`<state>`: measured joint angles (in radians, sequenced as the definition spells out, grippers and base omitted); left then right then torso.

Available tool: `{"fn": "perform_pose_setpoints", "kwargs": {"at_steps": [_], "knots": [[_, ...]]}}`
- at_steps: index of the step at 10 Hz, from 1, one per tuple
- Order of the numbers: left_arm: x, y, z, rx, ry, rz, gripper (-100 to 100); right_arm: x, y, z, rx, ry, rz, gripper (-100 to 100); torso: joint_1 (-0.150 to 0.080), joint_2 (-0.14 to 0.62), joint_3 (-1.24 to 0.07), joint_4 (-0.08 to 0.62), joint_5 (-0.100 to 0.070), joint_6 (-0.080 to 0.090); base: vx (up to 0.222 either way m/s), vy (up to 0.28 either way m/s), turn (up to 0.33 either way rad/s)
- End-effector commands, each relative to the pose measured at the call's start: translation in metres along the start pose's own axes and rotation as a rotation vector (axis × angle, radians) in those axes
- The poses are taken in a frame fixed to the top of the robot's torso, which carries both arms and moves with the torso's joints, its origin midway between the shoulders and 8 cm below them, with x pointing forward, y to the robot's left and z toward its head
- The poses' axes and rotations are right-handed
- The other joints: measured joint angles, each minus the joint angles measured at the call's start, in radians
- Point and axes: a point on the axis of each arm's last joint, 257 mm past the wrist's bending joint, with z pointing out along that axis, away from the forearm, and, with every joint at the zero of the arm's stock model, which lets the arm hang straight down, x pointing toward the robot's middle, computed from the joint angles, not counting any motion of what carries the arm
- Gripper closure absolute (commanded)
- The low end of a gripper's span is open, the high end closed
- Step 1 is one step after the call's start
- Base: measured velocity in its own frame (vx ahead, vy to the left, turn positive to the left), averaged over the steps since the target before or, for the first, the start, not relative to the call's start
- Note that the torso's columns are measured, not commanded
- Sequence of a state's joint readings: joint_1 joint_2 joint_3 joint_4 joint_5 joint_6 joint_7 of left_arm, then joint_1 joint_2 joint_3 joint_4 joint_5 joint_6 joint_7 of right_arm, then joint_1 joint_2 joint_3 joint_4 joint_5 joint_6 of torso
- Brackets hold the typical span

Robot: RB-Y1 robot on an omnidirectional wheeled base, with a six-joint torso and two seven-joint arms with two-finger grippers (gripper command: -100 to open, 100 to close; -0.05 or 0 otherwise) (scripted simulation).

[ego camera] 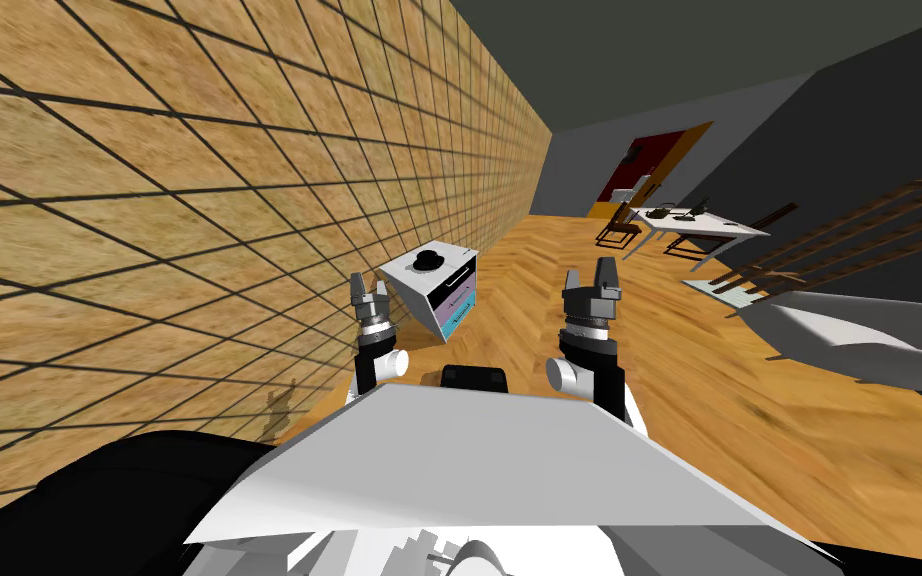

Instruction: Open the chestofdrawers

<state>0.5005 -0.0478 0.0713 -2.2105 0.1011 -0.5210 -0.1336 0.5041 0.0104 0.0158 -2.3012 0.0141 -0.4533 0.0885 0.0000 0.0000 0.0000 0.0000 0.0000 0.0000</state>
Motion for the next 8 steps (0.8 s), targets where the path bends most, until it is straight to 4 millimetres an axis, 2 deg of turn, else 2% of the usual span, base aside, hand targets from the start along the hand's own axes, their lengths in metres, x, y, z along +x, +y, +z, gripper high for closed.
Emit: {"fn": "perform_pose_setpoints", "kwargs": {"at_steps": [1, 8], "knots": [[0.0000, 0.0000, 0.0000, 0.000, 0.000, 0.000, 0, 0.0000, 0.0000, 0.0000, 0.000, 0.000, 0.000, 0, 0.000, 0.040, -0.082, 0.041, 0.000, 0.000, 0.000, 0.000, 0.000], [0.0000, -0.0002, 0.0001, 0.000, 0.000, 0.000, 0, 0.0000, 0.0002, 0.0000, 0.000, 0.000, 0.000, 0, 0.000, 0.544, -1.087, 0.544, 0.000, 0.000, 0.000, 0.000, 0.000]]}}
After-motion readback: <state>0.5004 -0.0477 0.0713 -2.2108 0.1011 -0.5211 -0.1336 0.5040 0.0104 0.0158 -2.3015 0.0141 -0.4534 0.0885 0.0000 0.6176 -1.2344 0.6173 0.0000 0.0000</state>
